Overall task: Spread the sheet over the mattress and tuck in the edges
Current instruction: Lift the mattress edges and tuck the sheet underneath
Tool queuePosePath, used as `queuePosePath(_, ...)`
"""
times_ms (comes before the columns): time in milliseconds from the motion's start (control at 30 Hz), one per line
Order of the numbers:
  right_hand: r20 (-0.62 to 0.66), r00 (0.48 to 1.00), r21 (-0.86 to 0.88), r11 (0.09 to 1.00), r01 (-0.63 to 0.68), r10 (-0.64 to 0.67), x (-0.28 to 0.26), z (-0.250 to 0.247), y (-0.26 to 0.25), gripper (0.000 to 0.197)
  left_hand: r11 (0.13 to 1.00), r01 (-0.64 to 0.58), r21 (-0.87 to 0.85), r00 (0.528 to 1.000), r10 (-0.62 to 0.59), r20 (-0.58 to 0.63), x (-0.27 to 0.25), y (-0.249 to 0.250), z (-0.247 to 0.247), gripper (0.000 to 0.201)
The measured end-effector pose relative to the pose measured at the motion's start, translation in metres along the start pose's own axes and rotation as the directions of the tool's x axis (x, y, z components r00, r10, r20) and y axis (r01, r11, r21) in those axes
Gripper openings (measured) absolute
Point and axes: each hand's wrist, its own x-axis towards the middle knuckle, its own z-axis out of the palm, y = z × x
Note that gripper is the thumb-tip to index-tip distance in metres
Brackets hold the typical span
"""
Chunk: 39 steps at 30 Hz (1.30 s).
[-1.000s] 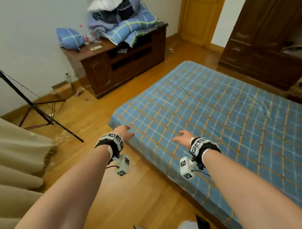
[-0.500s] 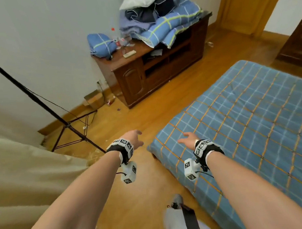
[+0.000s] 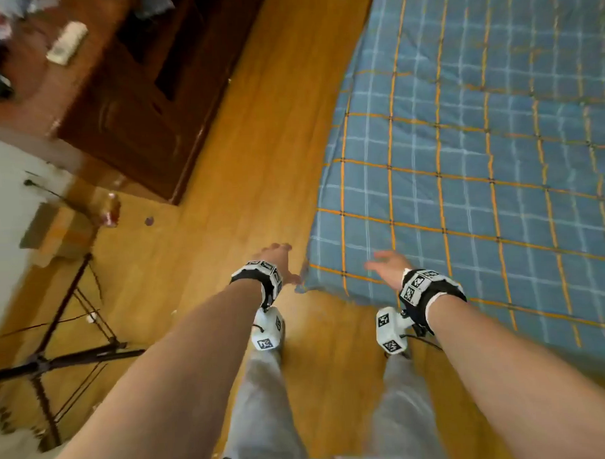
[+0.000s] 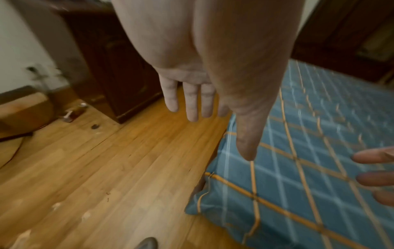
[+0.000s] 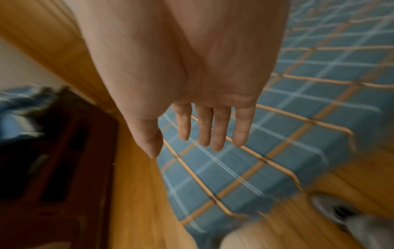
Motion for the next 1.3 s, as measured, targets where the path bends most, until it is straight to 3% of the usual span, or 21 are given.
queuePosePath(100, 0.082, 0.988, -0.095, 0.987, -0.126, 0.134, 0.051, 0.072, 0.021, 0.019, 0.986, -0.079, 0.146, 0.996, 0.072, 0.052, 0.076, -0.019, 0.028, 0.093)
queuePosePath(133, 0.109, 0.981, -0.153, 0.977, -0.145, 0.163, 0.068, 0.094, 0.027, 0.022, 0.977, -0.109, 0.185, 0.994, 0.102, 0.044, 0.098, -0.022, 0.038, 0.089)
queuePosePath(267, 0.114, 0.928, -0.259, 0.912, -0.318, 0.356, 0.124, 0.164, 0.068, 0.076, 0.941, -0.213, 0.263, 0.977, 0.201, 0.070, 0.173, -0.023, 0.103, 0.090)
queuePosePath(333, 0.025, 0.924, -0.322, 0.878, -0.353, 0.381, 0.153, 0.196, 0.098, 0.104, 0.923, -0.256, 0.287, 0.966, 0.237, 0.101, 0.201, -0.021, 0.144, 0.100)
queuePosePath(400, -0.055, 0.929, -0.387, 0.850, -0.359, 0.367, 0.184, 0.219, 0.125, 0.111, 0.924, -0.249, 0.289, 0.968, 0.229, 0.102, 0.222, -0.018, 0.182, 0.106)
queuePosePath(467, -0.080, 0.926, -0.368, 0.853, -0.371, 0.368, 0.197, 0.229, 0.131, 0.108, 0.959, -0.209, 0.189, 0.977, 0.197, 0.078, 0.236, -0.014, 0.204, 0.087)
queuePosePath(567, -0.140, 0.930, -0.245, 0.898, -0.365, 0.340, 0.219, 0.245, 0.146, 0.095, 0.987, -0.159, 0.034, 0.987, 0.159, -0.011, 0.255, -0.010, 0.224, 0.031)
queuePosePath(667, -0.203, 0.924, -0.081, 0.935, -0.345, 0.324, 0.229, 0.257, 0.152, 0.076, 0.975, -0.199, 0.094, 0.978, 0.204, -0.040, 0.262, -0.025, 0.242, 0.030)
queuePosePath(767, -0.253, 0.913, 0.206, 0.939, -0.274, 0.321, 0.234, 0.266, 0.156, 0.055, 0.965, -0.193, 0.176, 0.981, 0.196, 0.002, 0.266, -0.037, 0.257, 0.025)
queuePosePath(833, -0.251, 0.905, 0.400, 0.888, -0.227, 0.344, 0.239, 0.269, 0.162, 0.029, 0.985, -0.151, 0.081, 0.988, 0.149, 0.037, 0.276, -0.029, 0.263, 0.016)
queuePosePath(900, -0.139, 0.910, 0.619, 0.751, -0.229, 0.392, 0.244, 0.266, 0.165, 0.011, 0.981, -0.045, -0.188, 0.996, 0.057, 0.062, 0.290, -0.018, 0.263, 0.007)
queuePosePath(933, -0.046, 0.908, 0.767, 0.597, -0.235, 0.416, 0.246, 0.263, 0.166, 0.013, 0.917, 0.040, -0.397, 0.995, -0.002, 0.097, 0.298, -0.016, 0.262, 0.008)
queuePosePath(967, 0.048, 0.908, 0.900, 0.376, -0.220, 0.415, 0.247, 0.260, 0.169, 0.012, 0.790, 0.142, -0.596, 0.986, -0.057, 0.160, 0.303, -0.014, 0.260, 0.012)
queuePosePath(1000, 0.111, 0.910, 0.966, 0.172, -0.193, 0.400, 0.247, 0.258, 0.171, 0.015, 0.615, 0.234, -0.753, 0.969, -0.085, 0.232, 0.306, -0.014, 0.259, 0.012)
queuePosePath(1067, 0.156, 0.919, 0.987, -0.095, -0.130, 0.362, 0.244, 0.257, 0.171, 0.027, 0.296, 0.310, -0.904, 0.951, -0.093, 0.296, 0.305, -0.014, 0.258, 0.018)
queuePosePath(1133, 0.170, 0.925, 0.969, -0.231, -0.093, 0.340, 0.244, 0.257, 0.173, 0.034, 0.101, 0.339, -0.935, 0.940, -0.077, 0.333, 0.301, -0.014, 0.263, 0.020)
queuePosePath(1233, 0.199, 0.923, 0.933, -0.351, -0.076, 0.329, 0.245, 0.258, 0.174, 0.043, -0.215, 0.401, -0.891, 0.912, 0.005, 0.409, 0.301, -0.019, 0.270, 0.025)
queuePosePath(1300, 0.195, 0.926, 0.921, -0.384, -0.060, 0.324, 0.245, 0.260, 0.174, 0.049, -0.306, 0.408, -0.860, 0.910, 0.069, 0.408, 0.300, -0.019, 0.271, 0.027)
